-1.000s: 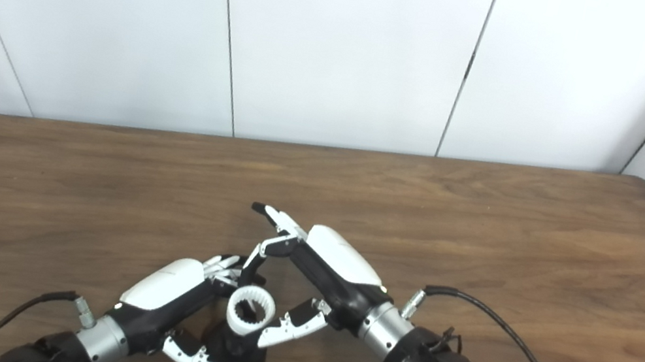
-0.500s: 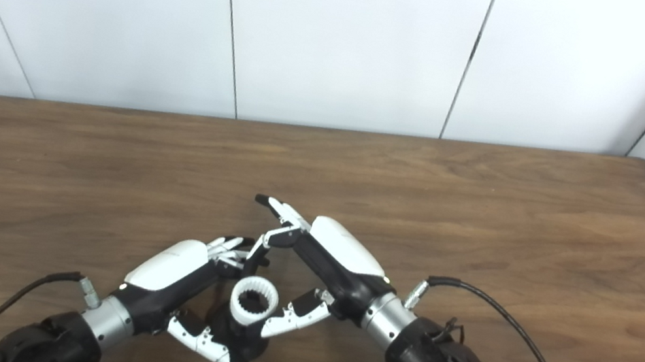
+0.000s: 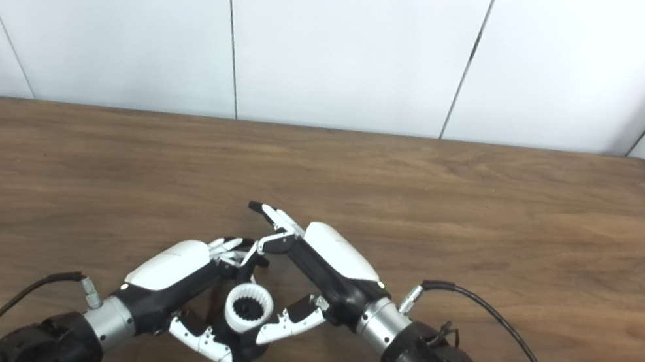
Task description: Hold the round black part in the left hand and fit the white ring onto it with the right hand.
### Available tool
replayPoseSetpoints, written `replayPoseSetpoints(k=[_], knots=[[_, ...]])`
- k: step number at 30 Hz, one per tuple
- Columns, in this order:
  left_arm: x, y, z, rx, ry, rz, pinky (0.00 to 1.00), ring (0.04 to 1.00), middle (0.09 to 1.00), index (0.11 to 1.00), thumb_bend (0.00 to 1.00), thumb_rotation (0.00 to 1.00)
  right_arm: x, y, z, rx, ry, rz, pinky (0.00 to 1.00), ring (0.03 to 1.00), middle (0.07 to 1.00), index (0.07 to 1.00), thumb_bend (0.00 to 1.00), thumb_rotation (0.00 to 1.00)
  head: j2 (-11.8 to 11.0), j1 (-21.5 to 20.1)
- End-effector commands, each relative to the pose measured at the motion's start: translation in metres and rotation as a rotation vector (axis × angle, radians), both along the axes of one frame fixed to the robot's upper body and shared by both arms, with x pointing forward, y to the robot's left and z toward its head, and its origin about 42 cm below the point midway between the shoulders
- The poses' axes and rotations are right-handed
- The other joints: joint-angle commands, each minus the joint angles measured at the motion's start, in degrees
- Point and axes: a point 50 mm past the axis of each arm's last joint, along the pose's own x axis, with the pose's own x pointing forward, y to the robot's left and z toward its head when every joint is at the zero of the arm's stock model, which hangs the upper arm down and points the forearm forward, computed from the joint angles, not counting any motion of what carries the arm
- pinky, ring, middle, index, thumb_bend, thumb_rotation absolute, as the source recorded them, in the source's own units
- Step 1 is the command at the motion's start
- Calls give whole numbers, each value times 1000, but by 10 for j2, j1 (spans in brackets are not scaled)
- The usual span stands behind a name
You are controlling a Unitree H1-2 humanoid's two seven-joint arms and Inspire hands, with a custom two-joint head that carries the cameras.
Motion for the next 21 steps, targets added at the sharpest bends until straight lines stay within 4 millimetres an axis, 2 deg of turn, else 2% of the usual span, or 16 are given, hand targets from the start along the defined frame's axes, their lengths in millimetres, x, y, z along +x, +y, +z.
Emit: replayPoseSetpoints(k=[1,21], knots=[[0,-1,7,14,-13,-4,1000,1000,891,477,520,57,2,5,13,36,-50,25,786,1000,992,491,510,144,0,0],[-3,-9,13,-6,-28,-11,1000,1000,883,476,520,58,1,8,7,22,-24,43,778,1000,987,491,511,144,11,13]])
